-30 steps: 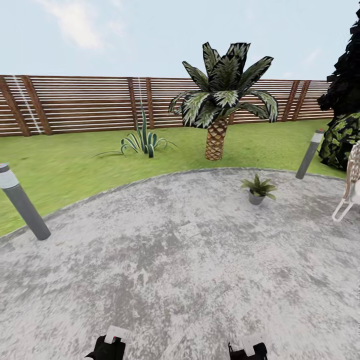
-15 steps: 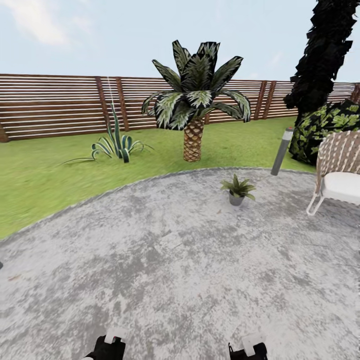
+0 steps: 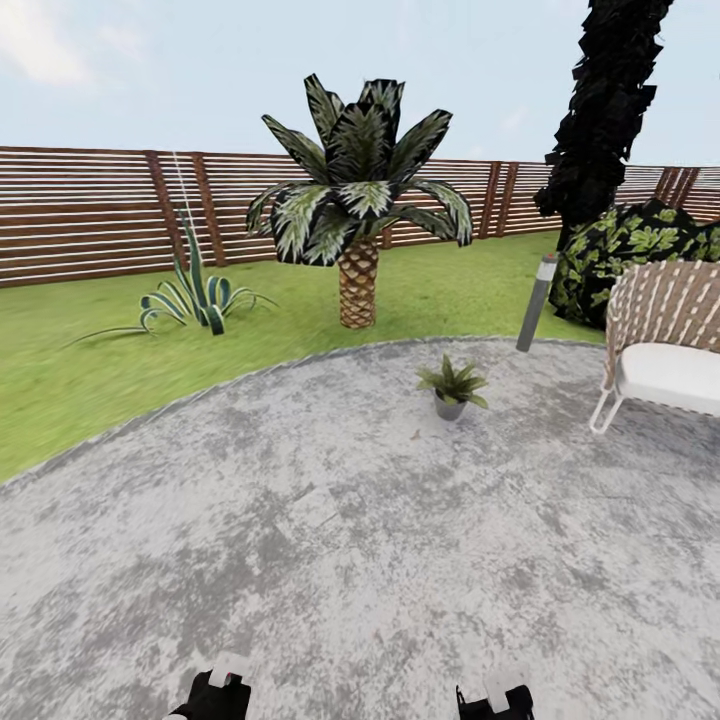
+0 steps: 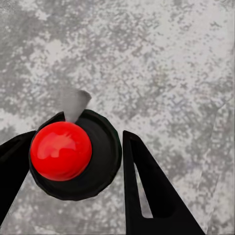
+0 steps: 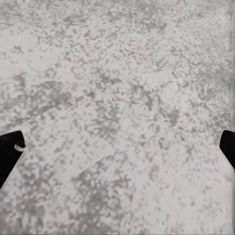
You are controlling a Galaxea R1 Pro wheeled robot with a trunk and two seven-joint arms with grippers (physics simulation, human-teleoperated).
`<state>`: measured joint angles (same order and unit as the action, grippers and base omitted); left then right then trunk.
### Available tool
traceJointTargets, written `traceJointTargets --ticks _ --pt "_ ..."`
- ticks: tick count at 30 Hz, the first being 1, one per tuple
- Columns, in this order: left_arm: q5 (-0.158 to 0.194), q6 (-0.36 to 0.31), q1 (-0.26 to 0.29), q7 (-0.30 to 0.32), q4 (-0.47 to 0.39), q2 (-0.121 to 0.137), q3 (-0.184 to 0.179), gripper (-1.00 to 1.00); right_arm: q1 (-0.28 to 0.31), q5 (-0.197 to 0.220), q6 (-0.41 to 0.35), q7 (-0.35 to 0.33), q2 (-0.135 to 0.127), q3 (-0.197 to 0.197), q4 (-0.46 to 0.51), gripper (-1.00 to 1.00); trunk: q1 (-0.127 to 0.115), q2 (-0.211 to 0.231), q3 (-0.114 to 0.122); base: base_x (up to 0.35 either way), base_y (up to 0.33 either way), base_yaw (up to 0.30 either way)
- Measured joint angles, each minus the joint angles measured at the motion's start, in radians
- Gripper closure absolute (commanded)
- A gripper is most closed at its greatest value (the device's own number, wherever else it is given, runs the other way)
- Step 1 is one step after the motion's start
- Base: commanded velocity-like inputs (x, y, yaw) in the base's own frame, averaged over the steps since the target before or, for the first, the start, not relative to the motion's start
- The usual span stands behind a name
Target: Pick up the pesticide atomizer in the garden and spray insectifuge to fully cover both potted plants in the garden.
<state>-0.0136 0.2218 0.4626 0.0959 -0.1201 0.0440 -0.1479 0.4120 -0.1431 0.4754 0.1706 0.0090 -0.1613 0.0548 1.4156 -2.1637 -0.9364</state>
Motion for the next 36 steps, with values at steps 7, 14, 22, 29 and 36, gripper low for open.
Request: traceJointTargets --ticks 7,14,22,29,36 --pt "0.0 0.0 0.0 0.0 0.0 0.0 0.0 1.0 0.0 0.0 0.0 -0.002 0.0 -0.001 0.0 -1.0 0.0 0.0 0.0 0.31 -0.13 0.0" --pt "0.0 0.0 0.0 0.0 0.0 0.0 0.0 1.0 0.0 -0.001 0.0 -0.002 0.0 -0.001 0.0 -1.0 0.0 0.0 0.0 0.308 -0.132 0.0" --pt "0.003 -0.001 0.002 -0.006 0.0 -0.003 0.005 1.0 0.006 0.001 0.005 0.004 0.0 0.004 0.005 -1.0 0.001 0.0 0.0 0.225 -0.104 0.0" --pt "-0.005 -0.007 0.002 -0.001 -0.017 0.012 0.004 1.0 0.04 0.019 0.024 0.018 0.022 0.011 0.038 -1.0 0.001 0.0 0.0 0.0 0.0 0.0" --pt "-0.01 -0.016 0.017 0.014 -0.029 0.037 0.001 1.0 0.06 0.017 0.026 0.013 0.02 0.011 0.078 -1.0 0.001 0.0 0.0 0.0 0.0 0.0"
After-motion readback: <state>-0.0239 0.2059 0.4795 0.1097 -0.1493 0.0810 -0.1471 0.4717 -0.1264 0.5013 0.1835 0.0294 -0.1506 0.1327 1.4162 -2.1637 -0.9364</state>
